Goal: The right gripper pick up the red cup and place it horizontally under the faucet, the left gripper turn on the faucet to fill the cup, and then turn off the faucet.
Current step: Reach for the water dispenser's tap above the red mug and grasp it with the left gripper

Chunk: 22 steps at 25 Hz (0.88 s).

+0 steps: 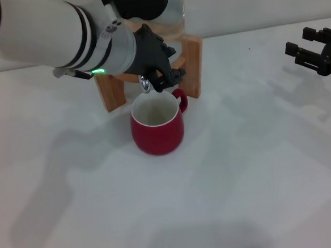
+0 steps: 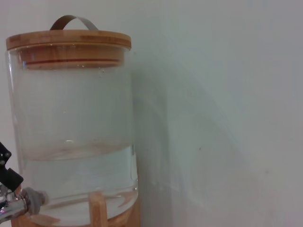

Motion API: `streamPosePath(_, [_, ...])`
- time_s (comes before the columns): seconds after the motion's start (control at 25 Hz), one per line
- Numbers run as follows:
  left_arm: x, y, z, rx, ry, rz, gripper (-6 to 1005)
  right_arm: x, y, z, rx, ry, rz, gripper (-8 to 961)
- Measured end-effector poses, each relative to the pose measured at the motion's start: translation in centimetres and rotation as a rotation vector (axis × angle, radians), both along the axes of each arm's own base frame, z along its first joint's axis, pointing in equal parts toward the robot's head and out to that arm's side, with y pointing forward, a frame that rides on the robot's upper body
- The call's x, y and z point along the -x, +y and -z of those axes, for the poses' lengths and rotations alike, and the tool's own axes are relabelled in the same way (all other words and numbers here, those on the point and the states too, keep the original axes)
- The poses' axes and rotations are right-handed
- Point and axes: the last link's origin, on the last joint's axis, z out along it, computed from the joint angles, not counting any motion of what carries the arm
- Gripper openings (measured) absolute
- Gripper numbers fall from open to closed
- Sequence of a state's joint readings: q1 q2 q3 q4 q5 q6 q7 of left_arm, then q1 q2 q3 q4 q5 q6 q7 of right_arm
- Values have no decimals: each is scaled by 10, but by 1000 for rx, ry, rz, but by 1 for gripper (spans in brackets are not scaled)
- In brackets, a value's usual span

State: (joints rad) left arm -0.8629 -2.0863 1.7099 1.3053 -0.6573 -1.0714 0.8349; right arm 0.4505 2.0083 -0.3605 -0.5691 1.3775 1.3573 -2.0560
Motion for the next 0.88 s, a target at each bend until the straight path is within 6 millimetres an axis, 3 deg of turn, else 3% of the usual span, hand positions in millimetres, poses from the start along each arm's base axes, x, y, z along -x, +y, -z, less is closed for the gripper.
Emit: streamPosePath(0.88, [-5,-13,-3,44,-3,-32,400,-2,2,0,-4,-7,18,591])
